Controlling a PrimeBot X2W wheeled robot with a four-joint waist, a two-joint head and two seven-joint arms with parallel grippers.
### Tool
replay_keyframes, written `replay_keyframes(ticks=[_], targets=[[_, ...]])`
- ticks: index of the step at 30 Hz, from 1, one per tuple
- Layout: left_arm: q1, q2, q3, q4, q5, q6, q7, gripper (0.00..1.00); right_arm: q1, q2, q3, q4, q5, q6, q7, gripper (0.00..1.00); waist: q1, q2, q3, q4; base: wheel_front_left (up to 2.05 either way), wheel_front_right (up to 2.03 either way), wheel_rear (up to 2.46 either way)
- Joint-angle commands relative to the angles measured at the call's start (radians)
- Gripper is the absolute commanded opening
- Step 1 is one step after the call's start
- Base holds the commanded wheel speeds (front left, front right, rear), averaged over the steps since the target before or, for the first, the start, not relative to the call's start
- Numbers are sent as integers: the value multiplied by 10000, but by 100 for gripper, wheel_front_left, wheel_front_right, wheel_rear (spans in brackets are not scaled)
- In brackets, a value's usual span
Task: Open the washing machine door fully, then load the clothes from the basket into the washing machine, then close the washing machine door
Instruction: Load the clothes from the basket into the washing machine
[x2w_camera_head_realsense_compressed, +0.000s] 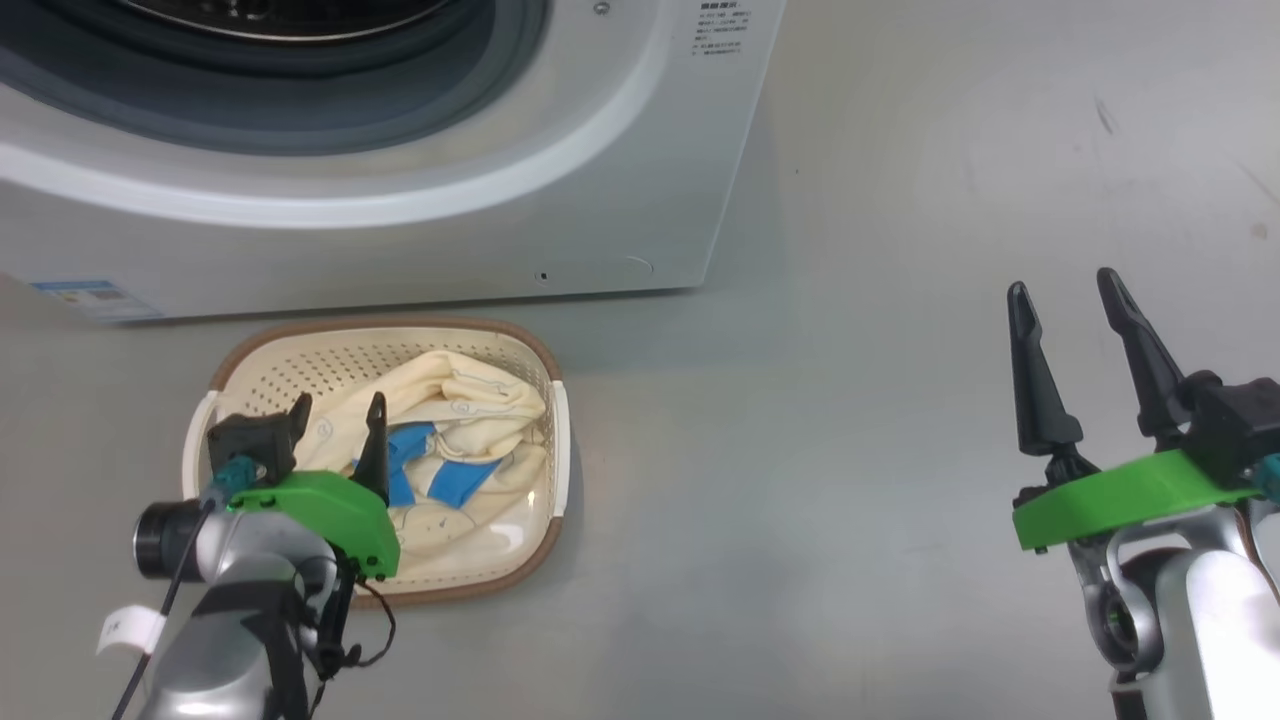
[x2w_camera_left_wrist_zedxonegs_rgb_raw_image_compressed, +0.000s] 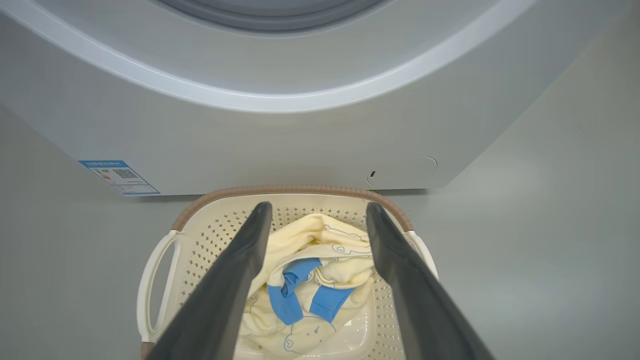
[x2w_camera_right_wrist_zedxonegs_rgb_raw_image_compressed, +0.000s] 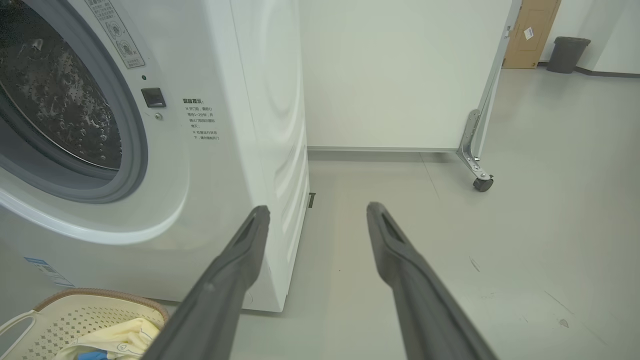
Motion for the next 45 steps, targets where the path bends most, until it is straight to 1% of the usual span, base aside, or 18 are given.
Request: replay_keyframes(ticks=[1, 7, 9, 12, 19, 27, 28, 36, 45], targets=[[-551, 234, 183, 204, -42, -81, 9, 100, -371, -116, 265, -256, 79, -29, -127, 100, -2, 0, 400, -212, 0, 0, 0], [-1616, 291, -376, 1775, -219, -226, 161, 100, -767, -116, 540, -208, 141, -29, -280, 100, -2, 0, 1277, -528, 0, 0, 0], [-1859, 237, -525, 2122, -541, -235, 352, 100, -910, -116, 662, -211, 136, -29, -309, 100, -2, 0, 1582, -635, 0, 0, 0], [-2167, 304, -854, 2392, -1101, -239, 584, 100, -1161, -116, 916, -166, 103, -29, -335, 100, -2, 0, 2049, -788, 0, 0, 0], [-2832, 747, -1673, 2420, -2543, -241, 1292, 100, -1774, -116, 1280, -188, 179, -29, -505, 100, -2, 0, 3250, -978, 0, 0, 0], [-3733, 1675, -2514, 2454, -3613, -242, 1949, 100, -2367, -116, 1675, -194, 241, -29, -696, 100, -2, 0, 4623, -1274, 0, 0, 0], [-3933, 1871, -2672, 2521, -3811, -242, 2077, 100, -2478, -116, 1780, -159, 245, -29, -746, 100, -2, 0, 4891, -1345, 0, 0, 0], [-4705, 2477, -3443, 2623, -4221, -243, 2270, 100, -2886, -116, 2131, -110, 309, -29, -918, 100, -2, 0, 5827, -1573, 0, 0, 0], [-5376, 2821, -4062, 2846, -4543, -243, 2417, 100, -3095, -116, 2391, -152, 405, -29, -1021, 100, -2, 0, 6531, -1826, 0, 0, 0]])
